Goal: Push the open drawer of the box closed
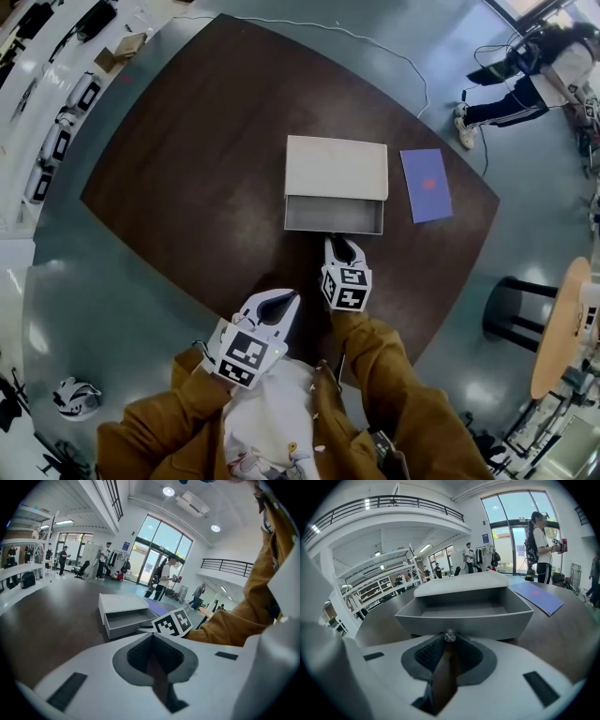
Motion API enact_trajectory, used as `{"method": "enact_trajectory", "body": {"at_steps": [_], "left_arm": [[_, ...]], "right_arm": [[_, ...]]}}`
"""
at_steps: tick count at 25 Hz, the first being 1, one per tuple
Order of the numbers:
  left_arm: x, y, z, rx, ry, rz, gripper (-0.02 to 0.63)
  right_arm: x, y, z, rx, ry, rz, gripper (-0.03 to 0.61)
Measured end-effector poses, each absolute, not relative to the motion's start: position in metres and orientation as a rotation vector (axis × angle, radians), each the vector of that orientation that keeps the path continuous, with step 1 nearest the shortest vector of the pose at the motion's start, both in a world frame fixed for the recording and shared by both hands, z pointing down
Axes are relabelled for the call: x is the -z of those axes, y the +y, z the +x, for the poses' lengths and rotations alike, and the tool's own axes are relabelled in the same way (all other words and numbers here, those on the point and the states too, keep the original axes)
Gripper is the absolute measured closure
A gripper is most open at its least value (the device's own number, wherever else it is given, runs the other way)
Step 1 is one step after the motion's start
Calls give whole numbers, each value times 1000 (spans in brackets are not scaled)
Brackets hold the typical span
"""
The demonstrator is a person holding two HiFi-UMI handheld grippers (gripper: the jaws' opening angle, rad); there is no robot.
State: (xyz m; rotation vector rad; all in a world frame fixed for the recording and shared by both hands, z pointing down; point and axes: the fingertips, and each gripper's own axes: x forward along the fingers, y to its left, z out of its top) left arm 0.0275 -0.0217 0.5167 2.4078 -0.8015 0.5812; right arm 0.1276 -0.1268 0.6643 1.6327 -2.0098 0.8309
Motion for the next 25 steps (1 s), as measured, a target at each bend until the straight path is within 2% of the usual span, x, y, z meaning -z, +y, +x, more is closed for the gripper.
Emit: {"method": "enact_trajectory", "body": {"at_steps": [25], "left_arm": [[-512, -20, 21, -574, -817, 2413, 608]], "right_arm": [[-659, -133, 127, -858, -2002, 1634, 505]]}}
